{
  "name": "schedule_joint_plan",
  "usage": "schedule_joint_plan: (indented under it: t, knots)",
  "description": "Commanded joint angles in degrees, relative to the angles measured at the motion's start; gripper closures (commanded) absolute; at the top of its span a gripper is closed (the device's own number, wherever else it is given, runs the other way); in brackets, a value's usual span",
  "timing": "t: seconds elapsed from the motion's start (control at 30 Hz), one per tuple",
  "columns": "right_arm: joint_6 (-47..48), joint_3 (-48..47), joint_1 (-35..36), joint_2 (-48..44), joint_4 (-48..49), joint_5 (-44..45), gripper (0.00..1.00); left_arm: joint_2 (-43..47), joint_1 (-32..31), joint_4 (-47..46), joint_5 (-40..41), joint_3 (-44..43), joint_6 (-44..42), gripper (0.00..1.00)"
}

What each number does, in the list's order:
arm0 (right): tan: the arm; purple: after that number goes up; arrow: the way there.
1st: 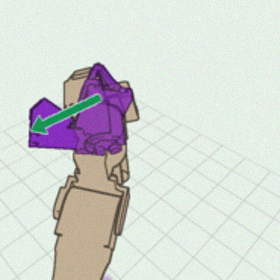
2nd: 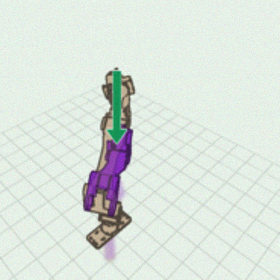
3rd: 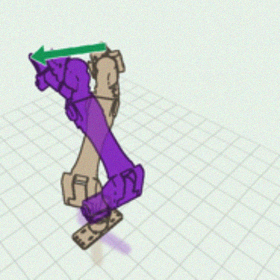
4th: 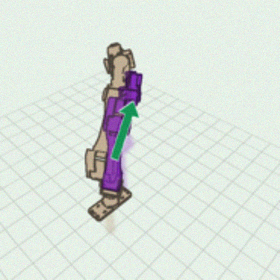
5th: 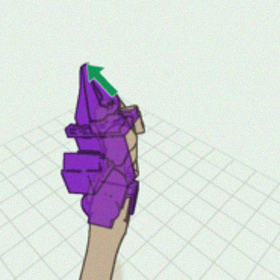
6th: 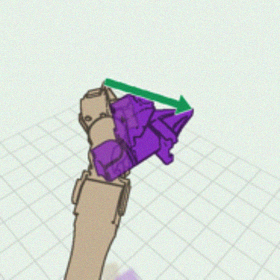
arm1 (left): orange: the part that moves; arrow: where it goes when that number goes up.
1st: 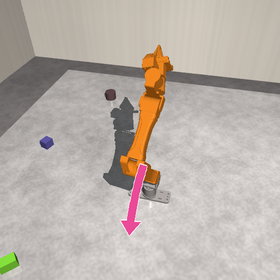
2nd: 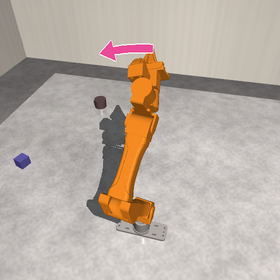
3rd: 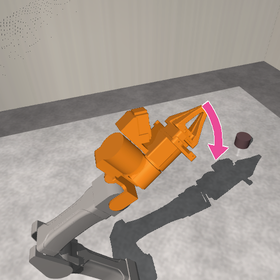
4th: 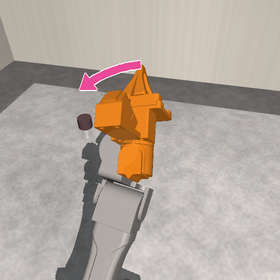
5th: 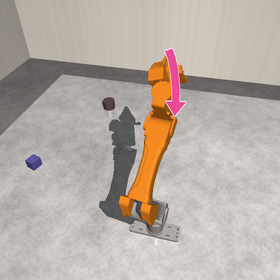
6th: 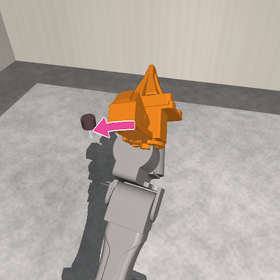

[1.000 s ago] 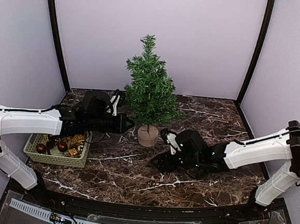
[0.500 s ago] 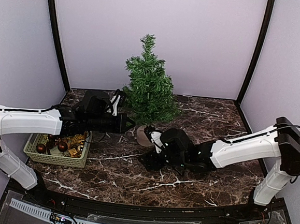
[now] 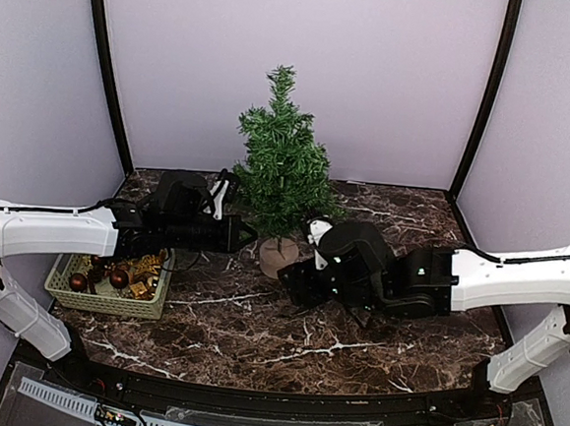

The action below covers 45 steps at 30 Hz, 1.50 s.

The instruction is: Decorate the small christmas tree

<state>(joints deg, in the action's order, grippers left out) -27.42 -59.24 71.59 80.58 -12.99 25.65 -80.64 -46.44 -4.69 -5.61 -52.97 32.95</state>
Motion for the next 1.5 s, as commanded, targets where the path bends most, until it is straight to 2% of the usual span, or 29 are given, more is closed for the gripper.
schedule_joint_plan:
  t: [0.0, 0.17, 0.67, 0.8, 0.93, 1.1, 1.2, 1.47]
  knots:
    - [-5.43, -4.23, 3.93, 7.62, 1.79, 1.59, 0.39, 2.37, 0.12, -3.02, -0.99, 0.32, -1.50, 1.00]
    - [-6.98, -9.80, 6.76, 18.31, 8.04, -2.05, 0.43, 2.12, 0.12, -3.57, -1.99, 0.24, -1.26, 1.00]
    - [-5.00, -19.23, 7.59, 36.35, 8.48, 3.94, 0.39, 1.28, 0.20, -5.36, -4.15, 0.31, -0.87, 1.00]
    - [-6.57, -19.88, 6.68, 38.95, 9.52, 4.84, 0.51, 1.49, 0.21, -5.19, -3.82, 0.56, -0.99, 1.00]
    - [-8.58, -15.64, 5.36, 35.97, 12.49, 6.74, 0.77, 1.88, 0.27, -4.35, -3.05, 0.54, -1.73, 1.00]
    - [-5.69, -6.91, 5.19, 25.65, 17.75, 6.87, 1.00, 1.88, 0.68, -4.25, -2.31, 0.74, -2.01, 1.00]
    - [-5.76, -2.35, 5.22, 18.76, 17.21, 7.75, 1.00, 1.10, 1.10, -5.79, -2.67, 0.57, -1.68, 1.00]
    - [-4.86, 2.57, 5.75, 2.42, 6.49, 11.89, 1.00, 0.61, 2.14, -6.07, -2.89, 0.36, -2.33, 1.00]
